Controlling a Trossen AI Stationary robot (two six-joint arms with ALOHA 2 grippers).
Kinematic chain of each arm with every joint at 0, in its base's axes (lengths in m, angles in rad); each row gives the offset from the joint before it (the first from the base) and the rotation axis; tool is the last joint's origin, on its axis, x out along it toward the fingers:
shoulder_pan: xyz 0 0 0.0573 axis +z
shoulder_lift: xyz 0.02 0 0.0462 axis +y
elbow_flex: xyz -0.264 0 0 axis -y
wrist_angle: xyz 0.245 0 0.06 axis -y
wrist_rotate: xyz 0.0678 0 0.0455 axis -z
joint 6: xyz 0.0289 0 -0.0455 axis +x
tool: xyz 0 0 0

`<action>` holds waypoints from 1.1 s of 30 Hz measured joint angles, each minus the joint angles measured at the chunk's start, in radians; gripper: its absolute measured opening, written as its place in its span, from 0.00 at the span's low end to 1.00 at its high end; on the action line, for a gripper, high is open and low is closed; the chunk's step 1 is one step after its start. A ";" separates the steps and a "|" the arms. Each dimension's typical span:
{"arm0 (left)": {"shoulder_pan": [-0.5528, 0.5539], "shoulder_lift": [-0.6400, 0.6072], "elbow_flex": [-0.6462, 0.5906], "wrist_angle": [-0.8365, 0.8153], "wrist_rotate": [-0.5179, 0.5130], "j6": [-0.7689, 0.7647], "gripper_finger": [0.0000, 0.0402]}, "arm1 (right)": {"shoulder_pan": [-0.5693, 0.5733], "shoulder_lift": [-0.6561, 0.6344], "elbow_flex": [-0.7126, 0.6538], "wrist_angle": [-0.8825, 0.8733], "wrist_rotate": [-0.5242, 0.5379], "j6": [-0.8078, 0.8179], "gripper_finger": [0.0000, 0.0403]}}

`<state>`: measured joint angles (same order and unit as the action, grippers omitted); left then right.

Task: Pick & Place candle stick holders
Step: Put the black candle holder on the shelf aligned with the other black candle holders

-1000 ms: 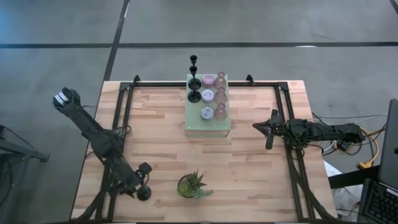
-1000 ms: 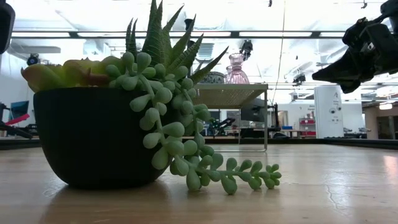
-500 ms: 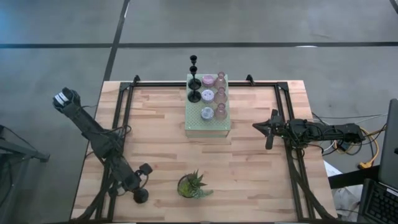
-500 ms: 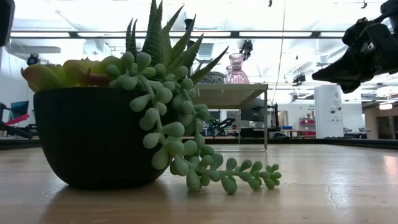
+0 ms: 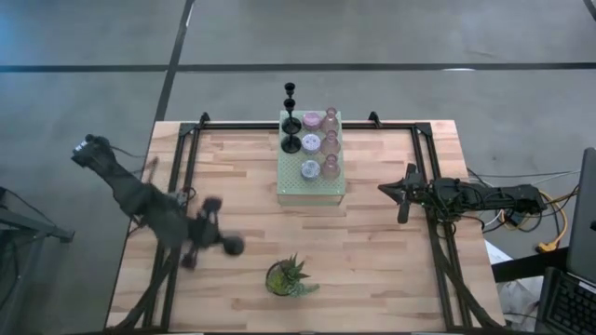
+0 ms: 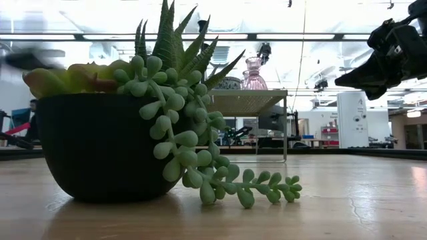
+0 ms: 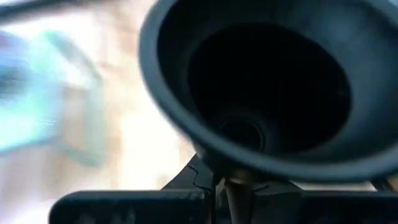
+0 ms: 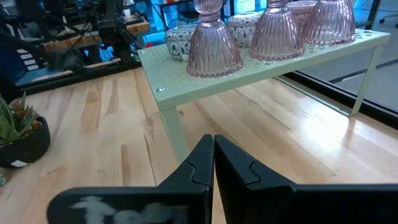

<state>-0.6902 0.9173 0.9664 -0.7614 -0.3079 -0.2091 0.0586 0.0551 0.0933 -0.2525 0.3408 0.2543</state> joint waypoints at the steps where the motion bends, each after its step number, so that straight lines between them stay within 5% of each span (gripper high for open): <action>1: 0.037 0.003 0.041 -0.010 -0.045 -0.003 0.04 | 0.000 0.000 0.000 0.000 0.000 0.000 0.02; 8: 0.400 0.079 0.209 0.015 -0.088 -0.010 0.04 | 0.000 0.000 0.000 0.000 0.000 0.000 0.02; 15: 0.682 0.155 0.231 0.175 -0.039 -0.009 0.04 | 0.000 0.000 0.000 0.000 0.000 0.000 0.02; 33: 0.817 0.411 0.360 0.238 0.001 0.076 0.04 | 0.000 0.000 0.000 0.000 0.000 0.000 0.02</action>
<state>0.1264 1.3286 1.3266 -0.5231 -0.3073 -0.1333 0.0586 0.0551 0.0933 -0.2527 0.3408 0.2543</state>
